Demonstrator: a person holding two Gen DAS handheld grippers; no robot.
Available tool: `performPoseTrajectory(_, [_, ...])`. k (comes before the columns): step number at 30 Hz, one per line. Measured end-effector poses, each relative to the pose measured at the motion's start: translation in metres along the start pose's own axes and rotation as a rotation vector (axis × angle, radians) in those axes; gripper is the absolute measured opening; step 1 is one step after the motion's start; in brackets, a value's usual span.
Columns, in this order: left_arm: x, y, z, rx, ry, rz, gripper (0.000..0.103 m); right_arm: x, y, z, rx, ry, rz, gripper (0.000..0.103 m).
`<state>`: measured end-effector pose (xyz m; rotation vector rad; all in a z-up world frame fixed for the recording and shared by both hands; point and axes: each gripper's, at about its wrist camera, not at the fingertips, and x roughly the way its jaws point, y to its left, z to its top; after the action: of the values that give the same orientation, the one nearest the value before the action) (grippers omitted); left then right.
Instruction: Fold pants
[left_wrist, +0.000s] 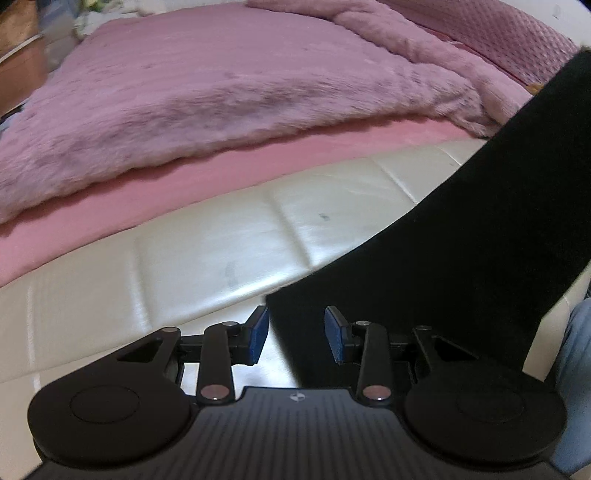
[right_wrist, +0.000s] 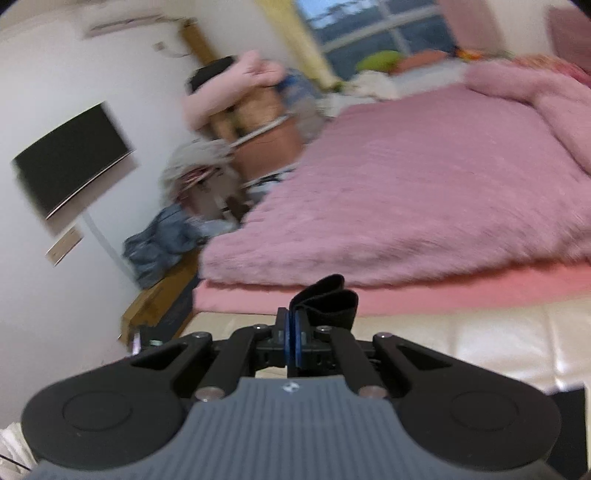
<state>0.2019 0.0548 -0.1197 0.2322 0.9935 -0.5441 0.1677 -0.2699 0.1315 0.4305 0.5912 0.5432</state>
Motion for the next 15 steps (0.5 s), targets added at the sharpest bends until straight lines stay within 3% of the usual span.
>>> performPoseTrajectory(10, [0.061, -0.030, -0.005, -0.084, 0.029, -0.007, 0.033, -0.022, -0.212, -0.073, 0.330, 0.031, -0.276, 0.000])
performPoseTrajectory(15, [0.080, -0.042, -0.007, -0.063, 0.029, 0.060, 0.027, -0.009, -0.265, -0.105, 0.400, 0.057, -0.345, 0.000])
